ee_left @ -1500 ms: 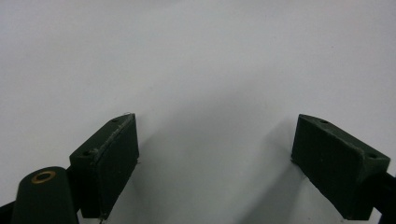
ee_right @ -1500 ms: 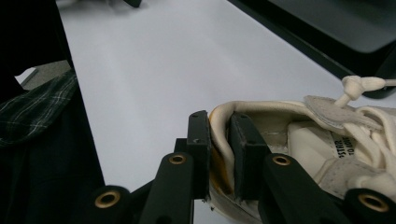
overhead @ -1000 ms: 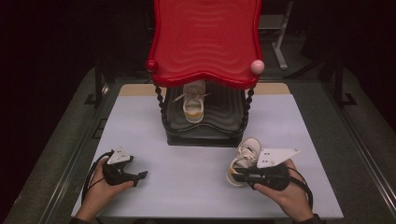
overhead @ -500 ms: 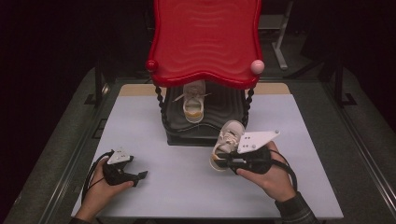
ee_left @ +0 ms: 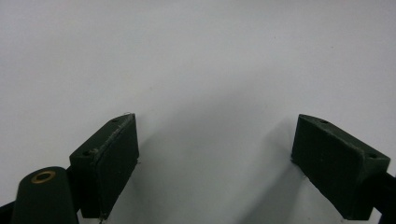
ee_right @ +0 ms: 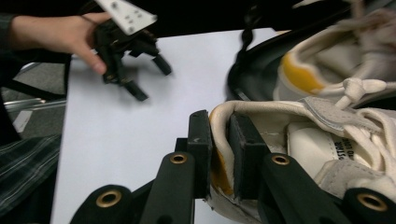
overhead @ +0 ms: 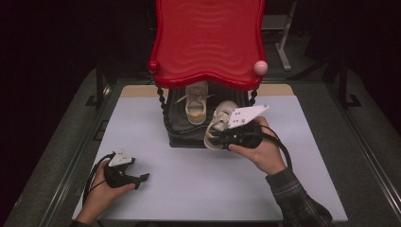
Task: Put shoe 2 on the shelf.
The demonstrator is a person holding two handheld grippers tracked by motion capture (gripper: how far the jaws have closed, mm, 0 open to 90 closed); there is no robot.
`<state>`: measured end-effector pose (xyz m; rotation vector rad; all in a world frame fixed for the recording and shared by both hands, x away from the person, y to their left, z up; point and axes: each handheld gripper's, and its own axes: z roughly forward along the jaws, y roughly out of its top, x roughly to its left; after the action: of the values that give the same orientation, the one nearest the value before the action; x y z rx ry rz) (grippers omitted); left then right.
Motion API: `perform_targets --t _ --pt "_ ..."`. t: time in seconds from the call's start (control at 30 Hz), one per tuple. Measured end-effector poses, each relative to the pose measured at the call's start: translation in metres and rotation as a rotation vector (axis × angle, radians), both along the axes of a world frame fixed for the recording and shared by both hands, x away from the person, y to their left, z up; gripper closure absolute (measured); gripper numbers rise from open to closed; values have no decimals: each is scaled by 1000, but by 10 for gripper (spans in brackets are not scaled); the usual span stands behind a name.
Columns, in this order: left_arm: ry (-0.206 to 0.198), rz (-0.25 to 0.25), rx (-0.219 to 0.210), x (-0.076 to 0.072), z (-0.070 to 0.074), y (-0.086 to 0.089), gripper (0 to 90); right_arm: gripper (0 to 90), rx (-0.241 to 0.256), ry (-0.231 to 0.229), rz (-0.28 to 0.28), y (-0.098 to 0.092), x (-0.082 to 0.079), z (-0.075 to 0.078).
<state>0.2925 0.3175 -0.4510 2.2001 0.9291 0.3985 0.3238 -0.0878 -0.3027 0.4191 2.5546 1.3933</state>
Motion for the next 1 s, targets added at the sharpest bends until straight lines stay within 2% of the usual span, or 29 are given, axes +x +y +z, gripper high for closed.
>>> perform_targets --t 0.17,0.43,0.7,0.83,0.9,0.97,1.0 --pt "-2 0 1 0 0 0 133 792 -5 -9 -14 2 20 5" --pt "-1 0 0 0 0 0 133 791 -12 -19 -40 6 38 7" --pt "-2 0 0 0 0 0 133 787 -52 -16 -82 8 47 -4" --pt "-3 0 3 0 0 0 134 778 -64 -15 -78 12 48 -9" --pt "2 2 4 0 1 0 139 756 -75 -21 -80 14 48 -8" --pt "10 -1 12 0 4 -2 161 692 -76 -20 -87 14 47 -9" --pt "13 -8 1 0 5 -3 221 662 -73 -21 -92 13 47 -8"
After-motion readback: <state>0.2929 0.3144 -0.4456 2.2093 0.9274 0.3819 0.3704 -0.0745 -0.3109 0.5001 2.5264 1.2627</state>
